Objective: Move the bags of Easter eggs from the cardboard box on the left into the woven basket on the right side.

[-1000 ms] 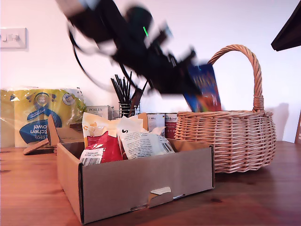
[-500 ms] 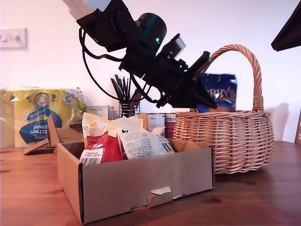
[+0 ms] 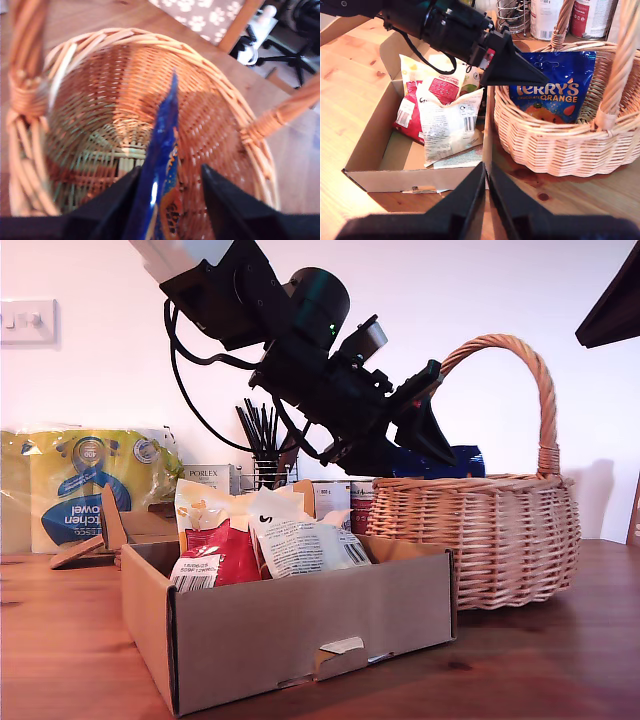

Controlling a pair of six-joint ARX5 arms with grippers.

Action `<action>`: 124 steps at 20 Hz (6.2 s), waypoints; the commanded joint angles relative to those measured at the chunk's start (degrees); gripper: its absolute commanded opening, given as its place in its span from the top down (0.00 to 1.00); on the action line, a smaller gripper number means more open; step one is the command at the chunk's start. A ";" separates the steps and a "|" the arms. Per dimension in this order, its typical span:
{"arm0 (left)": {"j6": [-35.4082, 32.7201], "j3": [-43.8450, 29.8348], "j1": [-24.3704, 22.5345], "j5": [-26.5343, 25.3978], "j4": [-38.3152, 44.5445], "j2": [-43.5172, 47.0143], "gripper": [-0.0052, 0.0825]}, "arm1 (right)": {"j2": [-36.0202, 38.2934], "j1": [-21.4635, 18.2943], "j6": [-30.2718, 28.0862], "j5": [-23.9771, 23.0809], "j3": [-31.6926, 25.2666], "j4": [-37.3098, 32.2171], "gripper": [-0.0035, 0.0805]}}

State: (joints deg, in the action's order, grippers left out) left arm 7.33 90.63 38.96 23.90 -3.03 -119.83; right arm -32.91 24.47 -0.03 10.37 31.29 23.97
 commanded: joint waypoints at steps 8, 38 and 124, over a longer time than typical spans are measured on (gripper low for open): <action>-14.16 3.39 -0.17 -18.10 -10.32 8.52 0.70 | 0.09 0.26 -0.02 1.14 0.46 -0.52 0.97; -37.83 -35.58 -8.70 -3.30 -5.01 28.44 0.04 | 0.07 0.26 -0.44 1.09 0.46 -0.42 0.97; -26.27 2.03 6.21 -2.99 12.39 -5.75 0.46 | 0.07 0.26 -0.42 1.14 0.46 -0.55 0.97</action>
State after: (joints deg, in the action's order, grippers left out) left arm -18.48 92.07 44.99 20.88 9.21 -124.99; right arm -32.91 24.47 -0.25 11.44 31.29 23.79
